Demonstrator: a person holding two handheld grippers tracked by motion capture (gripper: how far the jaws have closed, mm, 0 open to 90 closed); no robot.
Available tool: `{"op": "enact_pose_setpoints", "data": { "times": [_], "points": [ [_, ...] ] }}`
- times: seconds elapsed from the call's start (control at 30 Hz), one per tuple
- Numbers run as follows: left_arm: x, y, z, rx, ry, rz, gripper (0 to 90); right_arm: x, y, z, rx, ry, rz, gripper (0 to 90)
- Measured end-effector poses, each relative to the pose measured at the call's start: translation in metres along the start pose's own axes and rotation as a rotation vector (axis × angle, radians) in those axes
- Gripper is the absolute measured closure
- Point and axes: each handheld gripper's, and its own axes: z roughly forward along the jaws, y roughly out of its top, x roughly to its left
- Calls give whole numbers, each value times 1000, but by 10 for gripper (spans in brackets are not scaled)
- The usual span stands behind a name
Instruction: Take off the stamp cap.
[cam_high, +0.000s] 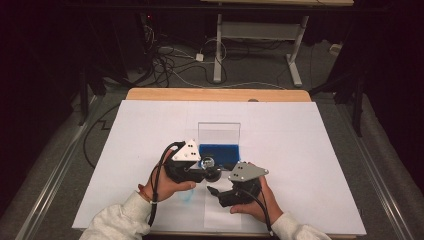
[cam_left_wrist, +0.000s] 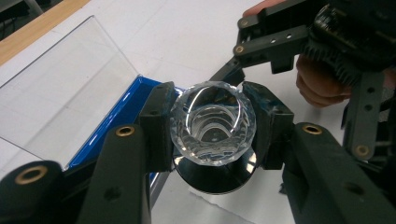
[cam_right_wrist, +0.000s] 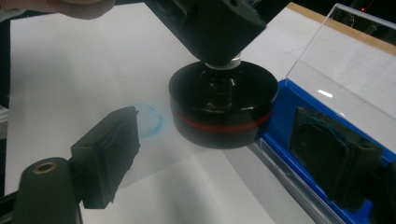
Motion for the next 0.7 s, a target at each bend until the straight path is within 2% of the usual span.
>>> {"op": "enact_pose_setpoints", "data": {
  "times": [0.37,0.4,0.53,0.7],
  "points": [
    [-7,3,3,4,-25,20,548,0,2,4,-2,17,-11,252],
    [-7,2,4,-3,-28,11,548,0,1,4,7,27,-17,281],
    [-6,2,4,-13,-33,-4,548,1,0,4,4,11,-26,372],
    [-6,1,5,-23,-32,-18,548,-1,-2,4,3,20,-23,373]
  ]
}}
